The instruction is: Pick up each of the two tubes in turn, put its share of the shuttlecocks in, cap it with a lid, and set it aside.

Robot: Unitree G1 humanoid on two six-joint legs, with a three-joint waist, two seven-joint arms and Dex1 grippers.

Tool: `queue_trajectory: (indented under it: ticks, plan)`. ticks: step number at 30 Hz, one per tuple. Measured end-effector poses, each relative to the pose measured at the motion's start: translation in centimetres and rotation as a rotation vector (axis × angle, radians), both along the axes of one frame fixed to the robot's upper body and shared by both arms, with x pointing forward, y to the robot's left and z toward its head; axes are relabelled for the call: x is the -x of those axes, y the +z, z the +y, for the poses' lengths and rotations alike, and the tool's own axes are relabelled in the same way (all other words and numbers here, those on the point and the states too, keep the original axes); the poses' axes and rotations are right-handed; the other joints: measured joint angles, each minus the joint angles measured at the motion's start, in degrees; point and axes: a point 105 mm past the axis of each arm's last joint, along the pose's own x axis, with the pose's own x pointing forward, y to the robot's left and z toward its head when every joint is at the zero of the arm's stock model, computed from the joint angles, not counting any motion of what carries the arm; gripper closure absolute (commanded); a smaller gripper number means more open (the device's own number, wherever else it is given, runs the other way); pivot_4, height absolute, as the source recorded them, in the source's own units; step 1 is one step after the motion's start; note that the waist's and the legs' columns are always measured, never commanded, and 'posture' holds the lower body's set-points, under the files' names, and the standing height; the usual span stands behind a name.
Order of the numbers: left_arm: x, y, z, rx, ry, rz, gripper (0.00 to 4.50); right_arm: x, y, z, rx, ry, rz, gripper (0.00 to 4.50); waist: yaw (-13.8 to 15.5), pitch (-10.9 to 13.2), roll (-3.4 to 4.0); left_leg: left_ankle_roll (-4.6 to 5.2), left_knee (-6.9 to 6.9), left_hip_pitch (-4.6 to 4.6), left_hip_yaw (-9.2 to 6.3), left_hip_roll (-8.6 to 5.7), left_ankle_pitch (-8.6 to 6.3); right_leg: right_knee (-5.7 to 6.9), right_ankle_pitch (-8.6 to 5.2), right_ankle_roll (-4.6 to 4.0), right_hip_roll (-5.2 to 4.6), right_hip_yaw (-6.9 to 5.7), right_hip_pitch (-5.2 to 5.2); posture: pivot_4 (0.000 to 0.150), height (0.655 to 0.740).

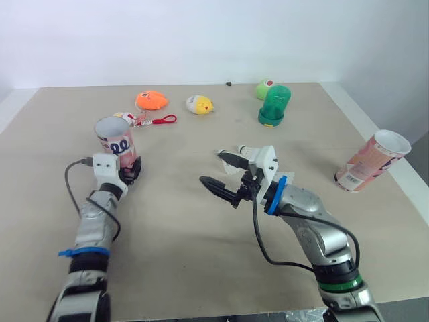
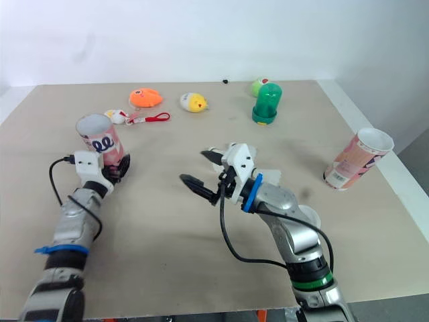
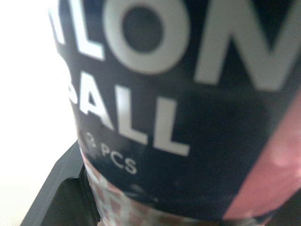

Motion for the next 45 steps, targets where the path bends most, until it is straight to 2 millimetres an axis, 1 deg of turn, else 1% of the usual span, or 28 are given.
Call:
queue_trajectory:
  ticks: [1,4,5,6,7,8,9,10,11,13,14,19,22,23,24,25,27,29,30,31,32,33,38,40,41,43,44,45]
  plan:
    - [1.8,0.5,-0.3,-0.121,-0.140,0.017,1.47,-0.7,-0.5,-0.9,0.007,-0.128,-0.023,0.00,-0.04,0.00,-0.01,-0.15,-0.06,-0.21,0.03,0.04,-0.08,0.06,-0.09,-0.09,0.02,0.04,-0.26,0.150,0.7400]
    - [2.5,0.9,-0.9,-0.166,-0.233,0.026,1.47,-1.2,-0.8,-1.5,0.017,-0.198,-0.030,0.00,0.19,0.02,0.02,-0.19,-0.07,-0.39,0.06,0.00,-0.08,0.09,-0.09,-0.12,-0.01,0.08,-0.46,0.150,0.7400]
    - [4.2,1.2,-1.4,-0.267,-0.381,0.075,1.47,-1.3,-0.9,-1.6,0.011,-0.253,-0.042,0.00,0.11,0.08,-0.24,-0.21,-0.08,-0.45,0.05,0.08,-0.10,0.04,-0.14,-0.09,0.05,0.06,-0.52,0.150,0.7400]
    - [4.4,1.3,-1.4,-0.278,-0.393,0.077,1.47,-1.3,-1.1,-1.7,0.014,-0.261,-0.039,0.00,0.08,0.08,-0.23,-0.21,-0.09,-0.45,0.07,0.08,-0.10,0.05,-0.15,-0.09,0.03,0.08,-0.51,0.150,0.7400]
    - [6.4,1.8,-0.6,-0.433,-0.549,0.167,1.47,-1.4,-2.0,-1.3,0.025,-0.296,-0.016,0.00,-0.30,0.13,-0.69,-0.25,-0.10,-0.54,0.14,0.15,-0.12,0.27,-0.27,-0.21,0.07,0.12,-0.78,0.150,0.7400]
    - [7.8,2.7,0.5,-0.564,-0.637,0.253,1.47,-1.4,-3.1,-1.1,0.034,-0.316,0.014,0.00,-0.67,0.10,-1.00,-0.26,-0.14,-0.62,0.12,0.36,-0.13,0.22,-0.23,-0.37,0.26,0.09,-0.87,0.150,0.7400]
    - [9.1,4.1,2.0,-0.693,-0.711,0.358,1.47,-1.7,-4.6,-0.9,0.059,-0.342,0.064,0.00,-1.06,0.13,-0.80,-0.29,-0.14,-0.59,0.16,0.50,-0.15,0.09,-0.28,-0.73,0.29,-0.03,-0.83,0.150,0.7400]
    - [11.3,4.5,2.4,-0.796,-0.844,0.504,1.47,-2.4,-6.0,-0.8,0.069,-0.389,0.119,0.00,-1.15,0.32,-0.06,-0.27,-0.21,-0.42,0.55,0.38,-0.15,0.16,-0.34,-0.66,0.06,0.16,-0.86,0.150,0.7400]
    - [11.5,4.5,2.4,-0.801,-0.854,0.517,1.47,-2.5,-6.1,-0.8,0.068,-0.391,0.122,0.00,-1.15,0.33,-0.05,-0.27,-0.21,-0.41,0.56,0.38,-0.15,0.17,-0.35,-0.65,0.07,0.17,-0.86,0.150,0.7400]
    - [12.8,3.6,2.5,-0.831,-0.948,0.645,1.47,-3.1,-5.8,-0.3,0.054,-0.407,0.123,0.00,-1.14,0.35,-0.20,-0.26,-0.19,-0.43,0.55,0.47,-0.14,0.18,-0.35,-0.65,0.20,0.19,-0.88,0.150,0.7400]
    - [13.1,3.3,2.4,-0.834,-0.973,0.673,1.47,-3.3,-5.6,-0.2,0.048,-0.409,0.122,0.00,-1.15,0.32,-0.26,-0.26,-0.19,-0.44,0.55,0.51,-0.15,0.17,-0.35,-0.65,0.25,0.20,-0.88,0.150,0.7400]
    - [12.8,3.3,1.7,-0.882,-0.998,0.687,1.47,-4.5,-6.3,0.9,0.036,-0.426,0.159,0.00,-1.18,0.31,-0.30,-0.24,-0.19,-0.52,0.56,0.61,-0.16,0.17,-0.27,-0.50,0.43,0.30,-0.99,0.150,0.7400]
    - [12.6,3.0,1.6,-0.894,-0.998,0.692,1.47,-5.2,-5.9,1.4,0.026,-0.431,0.156,0.00,-1.34,0.31,-0.30,-0.19,-0.19,-0.51,0.68,0.79,-0.21,0.18,-0.20,-0.47,0.62,0.41,-1.05,0.150,0.7400]
    - [12.5,3.1,1.6,-0.903,-0.994,0.691,1.48,-5.5,-5.8,1.5,0.023,-0.434,0.153,0.51,-1.33,0.31,-0.30,-0.18,-0.19,-0.52,0.68,0.86,-0.22,0.17,-0.18,-0.51,0.73,0.43,-1.07,0.150,0.7400]
    - [12.4,3.1,1.7,-0.907,-0.988,0.689,1.48,-5.7,-5.7,1.6,0.018,-0.435,0.150,0.76,-1.32,0.31,-0.29,-0.18,-0.19,-0.52,0.68,0.90,-0.22,0.19,-0.18,-0.54,0.80,0.45,-1.09,0.150,0.7400]
    - [12.3,3.1,1.7,-0.909,-0.985,0.688,1.48,-5.9,-5.7,1.7,0.013,-0.435,0.147,1.20,-1.32,0.31,-0.29,-0.16,-0.20,-0.51,0.68,0.98,-0.23,0.19,-0.15,-0.60,0.90,0.47,-1.10,0.150,0.7400]
    - [12.2,3.1,1.6,-0.908,-0.979,0.682,1.48,-6.2,-5.6,1.7,0.005,-0.442,0.146,2.20,-1.32,0.31,-0.29,-0.15,-0.20,-0.49,0.68,1.02,-0.23,0.22,-0.13,-0.66,0.96,0.48,-1.12,0.150,0.7400]
    - [11.9,3.0,1.5,-0.896,-0.968,0.671,1.48,-6.7,-5.8,1.3,-0.002,-0.466,0.151,3.33,-1.29,0.31,-0.28,-0.15,-0.19,-0.43,0.69,1.03,-0.23,0.29,-0.11,-0.69,0.98,0.52,-1.11,0.150,0.7400]
    - [11.9,3.0,1.5,-0.893,-0.964,0.671,1.48,-7.0,-5.8,1.2,0.002,-0.471,0.154,3.58,-1.26,0.31,-0.28,-0.15,-0.17,-0.40,0.69,1.03,-0.23,0.31,-0.09,-0.69,0.98,0.52,-1.09,0.150,0.7400]
    - [11.8,2.9,1.5,-0.889,-0.960,0.673,1.48,-7.2,-5.8,1.3,0.003,-0.472,0.150,4.16,-1.26,0.31,-0.28,-0.14,-0.15,-0.38,0.71,1.03,-0.22,0.32,-0.05,-0.69,0.98,0.55,-1.09,0.150,0.7400]
    - [11.8,2.9,1.5,-0.886,-0.957,0.675,1.48,-7.2,-5.7,1.4,-0.001,-0.471,0.148,4.30,-1.27,0.31,-0.28,-0.14,-0.14,-0.35,0.74,1.03,-0.22,0.33,-0.03,-0.69,0.98,0.58,-1.06,0.150,0.7400]
    - [11.8,2.9,1.6,-0.885,-0.952,0.677,1.48,-7.2,-5.7,1.5,-0.006,-0.470,0.147,4.42,-1.26,0.31,-0.28,-0.13,-0.13,-0.32,0.76,1.03,-0.22,0.33,-0.03,-0.69,0.98,0.61,-1.04,0.150,0.7400]
    - [11.5,2.8,1.4,-0.868,-0.941,0.675,1.48,-7.0,-5.2,1.8,-0.033,-0.433,0.144,4.42,-1.17,0.31,-0.26,-0.13,-0.08,-0.31,0.79,1.02,-0.20,0.34,-0.02,-0.71,0.98,0.67,-0.99,0.150,0.7400]
    - [11.4,2.8,1.4,-0.852,-0.932,0.678,1.48,-6.3,-4.2,2.0,-0.062,-0.380,0.128,4.42,-1.05,0.30,-0.21,-0.13,-0.07,-0.31,0.79,1.01,-0.20,0.34,0.00,-0.67,0.97,0.68,-0.98,0.150,0.7400]
    - [11.2,2.8,1.3,-0.835,-0.914,0.678,1.48,-5.2,-2.5,2.3,-0.077,-0.294,0.081,4.42,-0.95,0.31,-0.13,-0.13,-0.06,-0.31,0.79,1.00,-0.20,0.34,0.04,-0.60,0.97,0.67,-0.97,0.150,0.7400]
    - [10.9,2.8,1.2,-0.822,-0.903,0.677,1.48,-3.7,-0.9,2.5,-0.063,-0.162,0.037,4.42,-0.86,0.33,-0.08,-0.13,-0.02,-0.29,0.78,1.01,-0.20,0.35,0.04,-0.60,0.97,0.66,-0.92,0.150,0.7400]
    - [10.8,2.7,1.1,-0.807,-0.898,0.674,1.48,-1.5,0.4,2.9,-0.017,-0.002,-0.004,4.42,-0.67,0.36,0.01,-0.12,0.01,-0.29,0.79,0.99,-0.20,0.34,0.02,-0.62,0.95,0.69,-0.89,0.150,0.7400]
    - [10.8,2.7,1.1,-0.801,-0.896,0.675,1.48,-0.5,1.0,3.0,0.004,0.067,-0.022,4.42,-0.63,0.32,0.01,-0.12,0.01,-0.25,0.80,0.99,-0.20,0.34,0.01,-0.62,0.95,0.70,-0.86,0.150,0.7400]
